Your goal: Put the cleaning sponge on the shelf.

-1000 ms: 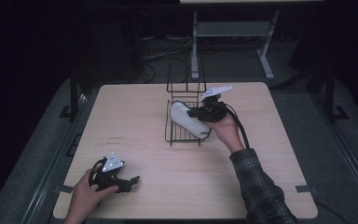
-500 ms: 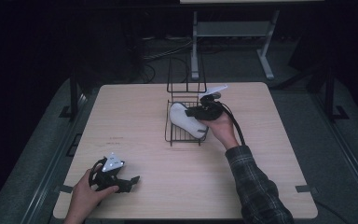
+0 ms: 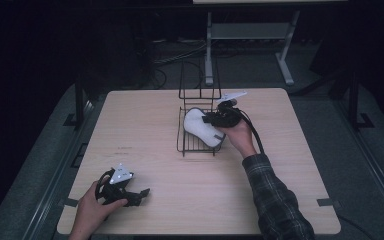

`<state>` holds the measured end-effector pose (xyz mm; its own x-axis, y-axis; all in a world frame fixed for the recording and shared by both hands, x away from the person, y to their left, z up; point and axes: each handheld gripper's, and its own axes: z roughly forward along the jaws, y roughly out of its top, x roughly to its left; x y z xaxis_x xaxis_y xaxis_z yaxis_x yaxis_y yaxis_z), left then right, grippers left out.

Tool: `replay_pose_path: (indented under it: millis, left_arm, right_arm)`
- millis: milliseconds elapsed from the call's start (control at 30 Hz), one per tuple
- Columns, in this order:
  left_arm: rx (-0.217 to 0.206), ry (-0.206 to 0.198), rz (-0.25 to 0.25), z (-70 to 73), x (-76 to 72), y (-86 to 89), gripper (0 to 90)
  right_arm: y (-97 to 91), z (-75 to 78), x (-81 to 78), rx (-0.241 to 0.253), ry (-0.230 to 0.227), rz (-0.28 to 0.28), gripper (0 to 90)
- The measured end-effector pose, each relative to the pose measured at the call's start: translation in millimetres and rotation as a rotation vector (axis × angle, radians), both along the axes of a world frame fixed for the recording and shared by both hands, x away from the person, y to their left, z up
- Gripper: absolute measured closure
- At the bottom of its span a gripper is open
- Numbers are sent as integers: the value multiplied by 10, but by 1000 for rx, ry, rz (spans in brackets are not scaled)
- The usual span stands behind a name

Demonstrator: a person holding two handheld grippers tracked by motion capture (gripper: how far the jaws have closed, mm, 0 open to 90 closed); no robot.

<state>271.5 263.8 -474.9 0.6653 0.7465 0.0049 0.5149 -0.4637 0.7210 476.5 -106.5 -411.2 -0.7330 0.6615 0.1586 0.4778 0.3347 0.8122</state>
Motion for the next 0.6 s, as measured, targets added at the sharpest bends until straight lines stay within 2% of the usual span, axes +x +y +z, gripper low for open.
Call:
replay_pose_path:
  millis: [433, 600]
  left_arm:
    - [0, 0, 0, 0, 0, 0, 124]
    - [0, 0, 0, 0, 0, 0, 124]
  right_arm:
    - [-57, -111, 81, -32, 28, -39, 654]
    - [-79, -108, 84, -42, 24, -44, 648]
